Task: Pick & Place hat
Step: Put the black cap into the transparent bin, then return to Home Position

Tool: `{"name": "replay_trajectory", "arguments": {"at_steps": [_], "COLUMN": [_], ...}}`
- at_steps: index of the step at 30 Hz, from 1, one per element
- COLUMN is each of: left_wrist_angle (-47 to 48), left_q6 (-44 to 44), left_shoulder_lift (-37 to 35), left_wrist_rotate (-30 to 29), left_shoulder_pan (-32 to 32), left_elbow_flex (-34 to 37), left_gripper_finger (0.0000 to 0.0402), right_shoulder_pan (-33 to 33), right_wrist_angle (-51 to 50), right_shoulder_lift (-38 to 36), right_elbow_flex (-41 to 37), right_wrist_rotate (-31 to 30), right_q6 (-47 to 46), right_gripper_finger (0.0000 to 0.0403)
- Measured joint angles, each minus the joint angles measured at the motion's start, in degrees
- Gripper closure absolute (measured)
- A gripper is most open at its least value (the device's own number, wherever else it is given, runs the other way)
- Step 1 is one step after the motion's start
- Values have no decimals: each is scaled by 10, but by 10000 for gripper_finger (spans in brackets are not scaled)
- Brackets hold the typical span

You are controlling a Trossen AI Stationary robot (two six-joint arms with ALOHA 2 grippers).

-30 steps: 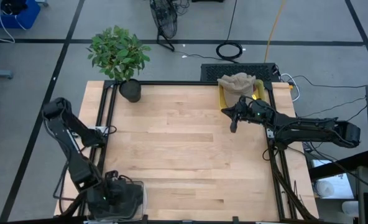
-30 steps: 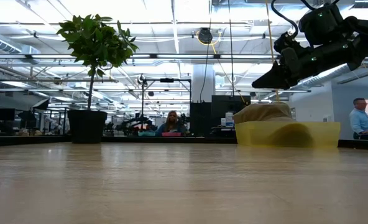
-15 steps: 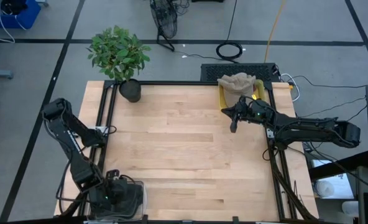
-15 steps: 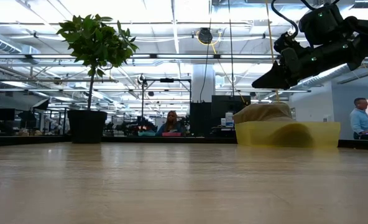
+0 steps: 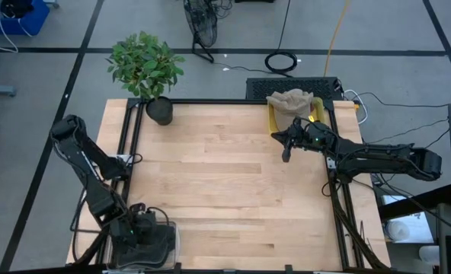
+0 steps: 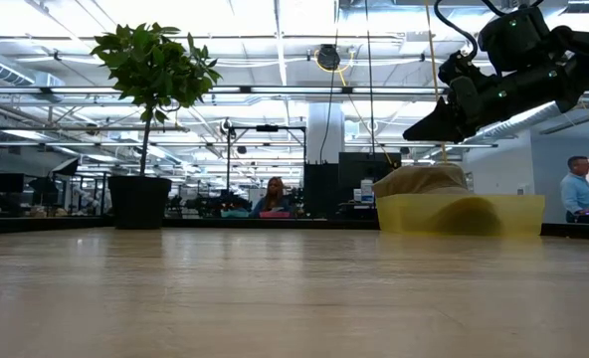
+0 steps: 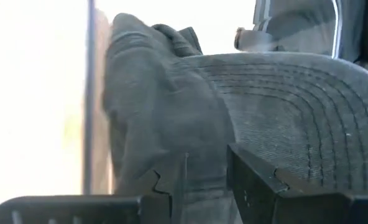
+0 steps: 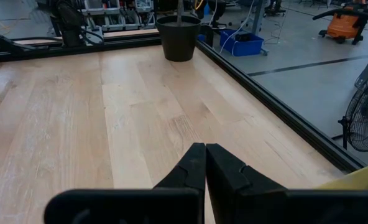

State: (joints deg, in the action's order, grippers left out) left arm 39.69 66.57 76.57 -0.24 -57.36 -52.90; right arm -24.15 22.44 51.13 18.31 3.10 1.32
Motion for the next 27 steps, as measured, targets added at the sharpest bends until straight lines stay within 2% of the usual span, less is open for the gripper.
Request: {"name": "replay_trajectory", "arguments": {"at_steps": [9, 14, 18, 22, 25, 27], "left_wrist_angle": [-1, -4, -7, -16, -57, -100], "left_q6": [56, 0, -126, -203, -270, -318], "left_shoulder_lift": [-72, -99, -107, -107, -107, -107], "left_wrist_rotate": [6, -35, -136, -295, -420, -450], "left_shoulder_pan": [21, 32, 47, 66, 102, 135], "left_elbow_flex": [0, 0, -1, -1, -1, -1], "left_gripper_finger": [282, 282, 282, 282, 282, 282], "right_shoulder_pan": [0, 0, 0, 0, 0, 0], "right_wrist_angle": [0, 0, 0, 0, 0, 0], "right_shoulder_lift": [0, 0, 0, 0, 0, 0], "right_elbow_flex": [0, 0, 0, 0, 0, 0], "right_wrist_rotate": [0, 0, 0, 0, 0, 0], "right_q6": [0, 0, 0, 0, 0, 0], "right_gripper_finger": [403, 403, 403, 403, 403, 403]}}
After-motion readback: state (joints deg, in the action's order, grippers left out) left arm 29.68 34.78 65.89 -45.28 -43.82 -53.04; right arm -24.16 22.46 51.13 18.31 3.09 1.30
